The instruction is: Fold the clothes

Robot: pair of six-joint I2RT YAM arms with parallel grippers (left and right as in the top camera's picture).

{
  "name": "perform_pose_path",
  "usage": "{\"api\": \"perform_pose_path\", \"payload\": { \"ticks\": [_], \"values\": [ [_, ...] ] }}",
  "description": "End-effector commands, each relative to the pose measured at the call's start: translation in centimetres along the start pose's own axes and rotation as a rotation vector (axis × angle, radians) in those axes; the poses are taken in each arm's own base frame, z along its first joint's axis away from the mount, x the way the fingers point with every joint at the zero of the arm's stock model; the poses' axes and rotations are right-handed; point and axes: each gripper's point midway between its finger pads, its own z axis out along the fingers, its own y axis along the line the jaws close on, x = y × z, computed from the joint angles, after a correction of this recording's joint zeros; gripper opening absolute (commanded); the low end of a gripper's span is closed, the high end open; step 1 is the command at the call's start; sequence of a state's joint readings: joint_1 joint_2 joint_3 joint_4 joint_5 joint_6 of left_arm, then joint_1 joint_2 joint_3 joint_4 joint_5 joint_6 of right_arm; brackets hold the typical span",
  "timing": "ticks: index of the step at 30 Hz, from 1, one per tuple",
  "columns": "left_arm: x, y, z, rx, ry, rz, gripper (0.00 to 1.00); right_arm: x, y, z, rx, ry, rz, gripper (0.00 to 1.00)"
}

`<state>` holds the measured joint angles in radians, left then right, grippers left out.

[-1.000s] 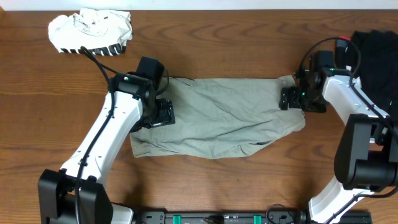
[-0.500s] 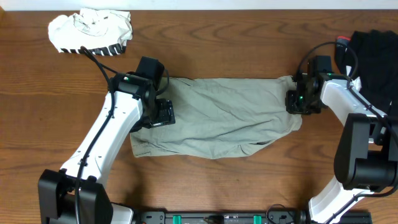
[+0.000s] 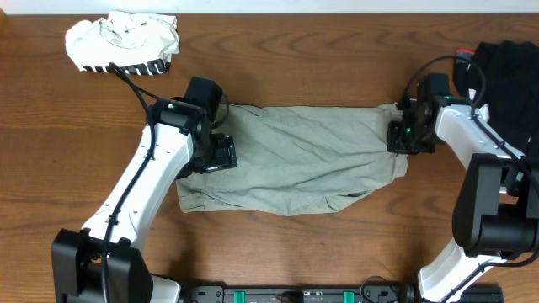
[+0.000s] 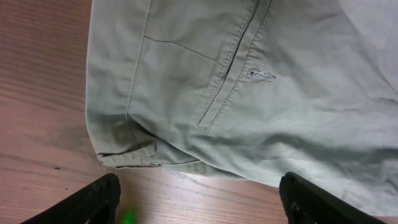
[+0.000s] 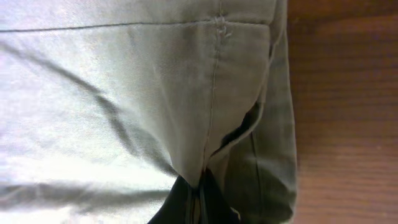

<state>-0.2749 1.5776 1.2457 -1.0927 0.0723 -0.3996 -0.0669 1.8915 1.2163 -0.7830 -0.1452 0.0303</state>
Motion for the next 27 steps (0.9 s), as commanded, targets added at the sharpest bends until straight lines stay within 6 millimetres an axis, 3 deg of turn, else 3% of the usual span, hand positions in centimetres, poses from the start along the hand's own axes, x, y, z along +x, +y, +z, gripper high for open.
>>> {"api": "perform_pose_path", "payload": {
  "ticks": [1,9,19,27],
  "values": [
    [-0.1,0.0,-0.1,-0.001,-0.002,-0.005,0.84,-2.1,0.8,-2.3,0.01,-0.058,-0.003,0.01],
    [-0.1,0.0,-0.1,-0.001,-0.002,-0.005,0.84,-1.5,1.5,-3.0,0.262,-0.043,-0.071,0.01],
    [-0.1,0.0,-0.1,-0.002,-0.001,-0.005,0.85,0.0,7.0,-2.7,0.355,-0.06,-0.21,0.01],
    [-0.1,0.0,-0.1,-0.002,-0.001,-0.005,0.84,1.7,9.5,-2.7,0.4,-0.066,-0.218,0.01]
  ]
}}
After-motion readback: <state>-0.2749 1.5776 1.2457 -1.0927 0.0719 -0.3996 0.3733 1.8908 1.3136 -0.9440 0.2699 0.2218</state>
